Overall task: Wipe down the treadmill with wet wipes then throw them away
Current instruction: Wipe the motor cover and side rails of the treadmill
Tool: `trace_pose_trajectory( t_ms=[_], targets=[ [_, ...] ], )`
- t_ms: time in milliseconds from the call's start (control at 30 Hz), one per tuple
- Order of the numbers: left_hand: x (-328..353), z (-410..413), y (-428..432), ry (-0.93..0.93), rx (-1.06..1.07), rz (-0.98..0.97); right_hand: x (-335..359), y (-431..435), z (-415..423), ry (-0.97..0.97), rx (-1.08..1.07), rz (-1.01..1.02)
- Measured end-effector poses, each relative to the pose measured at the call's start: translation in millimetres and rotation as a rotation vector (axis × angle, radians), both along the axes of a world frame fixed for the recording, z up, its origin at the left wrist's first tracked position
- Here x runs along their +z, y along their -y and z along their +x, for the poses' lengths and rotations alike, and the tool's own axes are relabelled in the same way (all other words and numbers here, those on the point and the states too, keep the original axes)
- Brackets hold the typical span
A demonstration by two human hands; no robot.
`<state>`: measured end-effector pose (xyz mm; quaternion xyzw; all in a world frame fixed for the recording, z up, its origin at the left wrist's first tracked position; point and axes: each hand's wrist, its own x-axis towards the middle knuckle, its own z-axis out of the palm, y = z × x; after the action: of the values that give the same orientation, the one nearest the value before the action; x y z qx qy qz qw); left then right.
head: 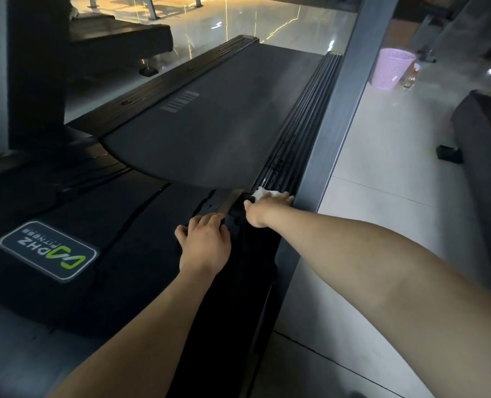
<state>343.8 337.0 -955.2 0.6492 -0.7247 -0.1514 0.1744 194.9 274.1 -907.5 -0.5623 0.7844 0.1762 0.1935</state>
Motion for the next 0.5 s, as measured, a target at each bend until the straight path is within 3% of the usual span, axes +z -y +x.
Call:
trace_pose_trajectory(
  t_ms=[133, 233, 333, 500],
  targets=[
    [-0.1, -1.4, -1.1, 0.000, -0.002, -0.010, 9.3, 0.0, -0.3, -0.109, 0.170, 0.033],
    [0.4, -3.7, -0.5, 0.003, -0.001, -0.005, -7.1, 3.4, 6.5, 0.106, 0.149, -0.125],
    [0.6, -3.9, -0.9, 0.013, 0.001, -0.008, -16.4, -0.7, 14.5, 0.164, 0.202, -0.108],
    [2.7, -3.5, -2.0, 0.029, -0.008, 0.006, 13.4, -17.7, 6.3, -0.130, 0.164, 0.070]
  ],
)
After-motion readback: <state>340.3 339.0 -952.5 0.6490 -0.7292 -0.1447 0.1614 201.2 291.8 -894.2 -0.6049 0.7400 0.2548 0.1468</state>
